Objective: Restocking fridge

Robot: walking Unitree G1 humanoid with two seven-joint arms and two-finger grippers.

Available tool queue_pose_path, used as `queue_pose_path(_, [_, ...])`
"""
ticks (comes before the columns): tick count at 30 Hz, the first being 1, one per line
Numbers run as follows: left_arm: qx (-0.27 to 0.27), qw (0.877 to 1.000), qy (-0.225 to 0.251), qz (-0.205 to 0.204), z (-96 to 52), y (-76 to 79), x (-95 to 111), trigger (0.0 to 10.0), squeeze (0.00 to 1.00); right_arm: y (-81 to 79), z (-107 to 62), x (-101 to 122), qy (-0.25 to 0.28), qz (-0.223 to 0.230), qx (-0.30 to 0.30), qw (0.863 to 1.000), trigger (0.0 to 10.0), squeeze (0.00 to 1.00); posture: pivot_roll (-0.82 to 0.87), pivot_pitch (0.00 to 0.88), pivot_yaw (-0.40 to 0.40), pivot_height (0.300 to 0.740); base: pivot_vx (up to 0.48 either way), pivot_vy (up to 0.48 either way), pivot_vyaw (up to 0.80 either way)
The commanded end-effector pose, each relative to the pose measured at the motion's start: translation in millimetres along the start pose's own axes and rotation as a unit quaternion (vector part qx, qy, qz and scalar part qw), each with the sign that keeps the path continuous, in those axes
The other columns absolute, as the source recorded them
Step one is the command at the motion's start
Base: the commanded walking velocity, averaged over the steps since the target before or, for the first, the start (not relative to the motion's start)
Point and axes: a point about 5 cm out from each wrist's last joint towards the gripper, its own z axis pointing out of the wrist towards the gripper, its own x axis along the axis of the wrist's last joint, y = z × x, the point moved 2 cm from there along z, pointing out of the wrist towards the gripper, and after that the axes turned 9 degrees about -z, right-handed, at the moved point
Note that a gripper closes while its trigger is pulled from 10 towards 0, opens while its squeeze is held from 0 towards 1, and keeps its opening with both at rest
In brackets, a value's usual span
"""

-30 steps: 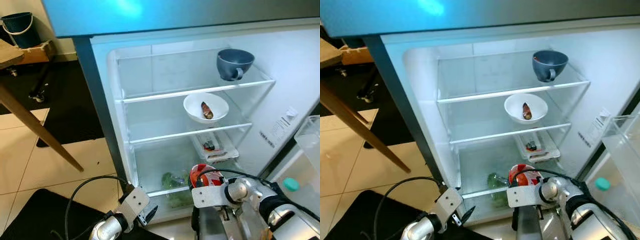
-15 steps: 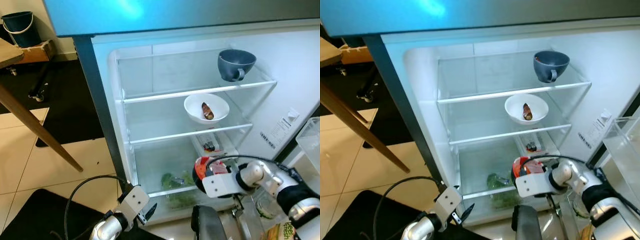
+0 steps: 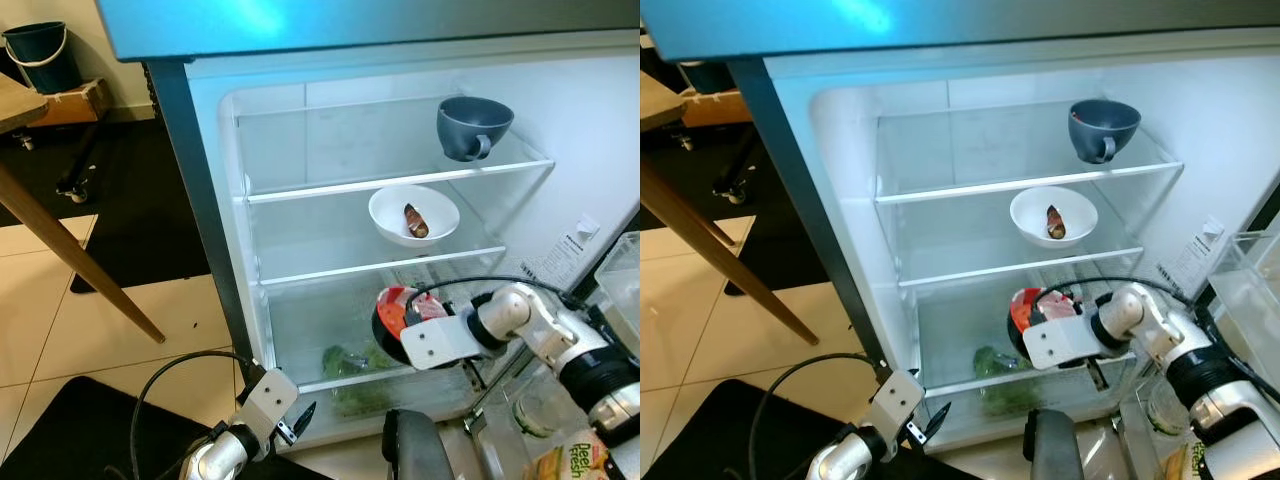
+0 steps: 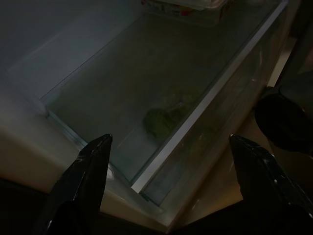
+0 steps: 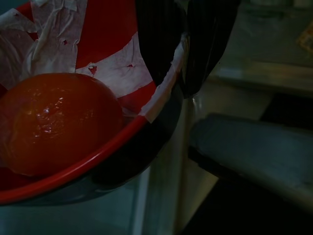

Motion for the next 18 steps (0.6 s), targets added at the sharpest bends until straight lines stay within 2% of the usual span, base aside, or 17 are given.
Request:
queue_pose_path(1, [0.012, 1.0, 0.007, -0.013, -1.5, 0.9, -1, 10.0, 0.0, 12.7, -17.4, 3, -0.002, -0.014, -0.024, 1.0, 10.0, 0.0, -0.04, 0.07, -0.002, 0.456, 0.0, 0.0, 0.0])
queue_pose_path(2, [0.012, 1.0, 0.007, -0.013, -1.5, 0.9, -1, 10.0, 0.0, 12.7, -17.4, 3, -0.002, -0.014, -0.024, 1.0, 10.0, 0.0, -0.04, 0.07, -0.002, 0.456, 0.0, 0.0, 0.0])
queue_pose_path(3, [0.014, 1.0, 0.007, -0.014, -1.0, 1.0, 0, 10.0, 0.0, 17.9, -27.8, 7, -0.004, -0.025, -0.031, 0.999, 10.0, 0.0, -0.04, 0.068, -0.004, 0.456, 0.0, 0.0, 0.0])
queue_pose_path(4, [0.014, 1.0, 0.008, -0.014, -0.9, 1.0, 0, 10.0, 0.0, 19.1, -30.7, 9, -0.004, -0.028, -0.032, 0.999, 10.0, 0.0, -0.04, 0.068, -0.004, 0.456, 0.0, 0.0, 0.0])
queue_pose_path(7, [0.014, 1.0, 0.008, -0.014, -0.8, 0.9, 0, 10.0, 0.0, 20.4, -33.0, 12, -0.002, -0.031, -0.035, 0.999, 10.0, 0.0, -0.04, 0.069, -0.004, 0.456, 0.0, 0.0, 0.0])
queue_pose_path(18, [0.017, 1.0, 0.007, -0.012, -0.5, -0.5, 0, 10.0, 0.0, 17.9, -28.0, 39, 0.04, -0.055, -0.023, 0.997, 10.0, 0.0, -0.04, 0.064, -0.003, 0.456, 0.0, 0.0, 0.0])
